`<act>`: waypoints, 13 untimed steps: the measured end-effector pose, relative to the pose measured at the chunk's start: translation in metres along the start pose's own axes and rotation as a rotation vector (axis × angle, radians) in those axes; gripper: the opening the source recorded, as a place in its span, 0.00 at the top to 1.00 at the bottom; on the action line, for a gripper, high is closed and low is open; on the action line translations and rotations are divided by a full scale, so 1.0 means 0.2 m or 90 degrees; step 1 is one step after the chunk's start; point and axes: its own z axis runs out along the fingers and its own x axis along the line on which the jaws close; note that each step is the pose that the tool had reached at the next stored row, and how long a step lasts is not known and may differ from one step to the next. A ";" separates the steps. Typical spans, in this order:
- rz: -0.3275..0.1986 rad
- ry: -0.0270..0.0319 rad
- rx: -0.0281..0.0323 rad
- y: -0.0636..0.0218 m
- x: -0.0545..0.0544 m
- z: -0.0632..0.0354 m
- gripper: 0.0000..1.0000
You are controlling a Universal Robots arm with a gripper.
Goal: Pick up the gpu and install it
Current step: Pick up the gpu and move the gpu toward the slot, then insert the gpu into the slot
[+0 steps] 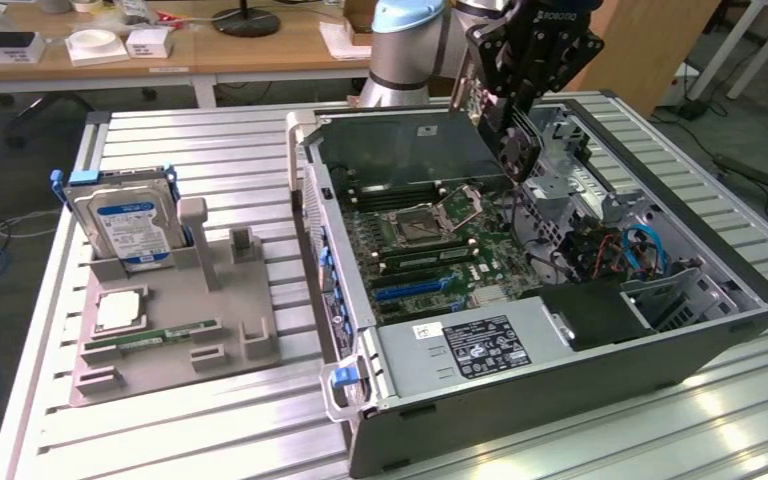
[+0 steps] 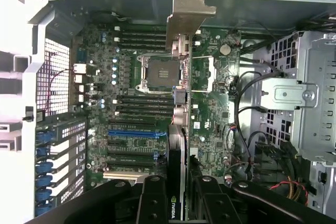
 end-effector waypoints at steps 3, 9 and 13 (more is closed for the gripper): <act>0.000 0.0000 0.0000 0.000 0.00 0.000 0.74; 0.000 0.0000 0.0000 0.000 0.00 0.000 0.74; -0.003 0.0001 0.0000 0.000 0.00 0.000 0.74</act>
